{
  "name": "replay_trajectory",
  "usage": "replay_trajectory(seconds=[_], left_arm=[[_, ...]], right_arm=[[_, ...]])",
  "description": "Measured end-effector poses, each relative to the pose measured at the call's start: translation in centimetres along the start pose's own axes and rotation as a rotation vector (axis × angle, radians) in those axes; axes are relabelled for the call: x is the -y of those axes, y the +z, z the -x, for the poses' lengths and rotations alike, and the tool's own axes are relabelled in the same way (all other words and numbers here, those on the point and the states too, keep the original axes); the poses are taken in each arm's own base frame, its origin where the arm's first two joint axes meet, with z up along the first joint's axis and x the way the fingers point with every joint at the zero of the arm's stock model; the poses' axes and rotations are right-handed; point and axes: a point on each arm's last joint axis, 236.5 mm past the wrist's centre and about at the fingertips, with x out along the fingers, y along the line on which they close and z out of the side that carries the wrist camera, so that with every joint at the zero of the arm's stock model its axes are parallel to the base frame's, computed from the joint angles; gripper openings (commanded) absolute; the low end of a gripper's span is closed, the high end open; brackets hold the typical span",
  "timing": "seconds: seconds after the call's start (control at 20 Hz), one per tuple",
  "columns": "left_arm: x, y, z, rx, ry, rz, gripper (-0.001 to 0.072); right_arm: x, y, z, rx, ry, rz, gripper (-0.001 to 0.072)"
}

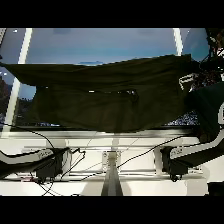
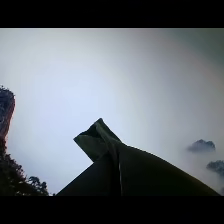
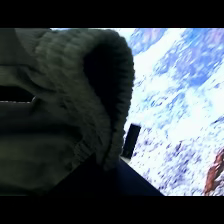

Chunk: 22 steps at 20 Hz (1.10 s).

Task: Fold the clothes and pants, and hang the long-sleeved shirts on hangers.

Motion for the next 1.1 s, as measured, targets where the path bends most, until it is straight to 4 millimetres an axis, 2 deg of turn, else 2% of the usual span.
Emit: replay_trajectory(seconds=[0.35,0.5,0.55,0.6,0.65,0.7,0.9,1.1], left_arm=[[3.8,2.6,-7.1,0.12,-0.151,0.155,0.0021],[5.9,2.8,-10.2,0.158,-0.183,0.182,0.0022],[6.6,3.0,-11.0,0.175,-0.19,0.187,0.0073],[7.3,3.1,-11.7,0.193,-0.194,0.186,0.0277],[7.9,3.4,-12.1,0.213,-0.198,0.185,0.0653],[8.4,3.7,-12.4,0.235,-0.201,0.185,0.0709],[9.6,4.6,-12.2,0.281,-0.211,0.181,0.0708],[9.7,4.7,-9.1,0.25,-0.211,0.118,0.0685]], right_arm=[[1.4,3.5,-1.7,0.138,-0.084,-0.032,0.0035],[1.7,5.2,-2.7,0.207,-0.117,-0.057,0.0034],[1.8,5.9,-2.9,0.232,-0.128,-0.063,0.0044],[1.9,6.4,-3.0,0.257,-0.138,-0.078,0.0226],[2.1,7.0,-3.0,0.284,-0.15,-0.094,0.0607],[2.4,7.6,-2.9,0.312,-0.16,-0.113,0.0703],[2.4,8.3,-2.7,0.342,-0.164,-0.159,0.0695],[1.8,8.3,-1.0,0.33,-0.166,-0.144,0.0695]])
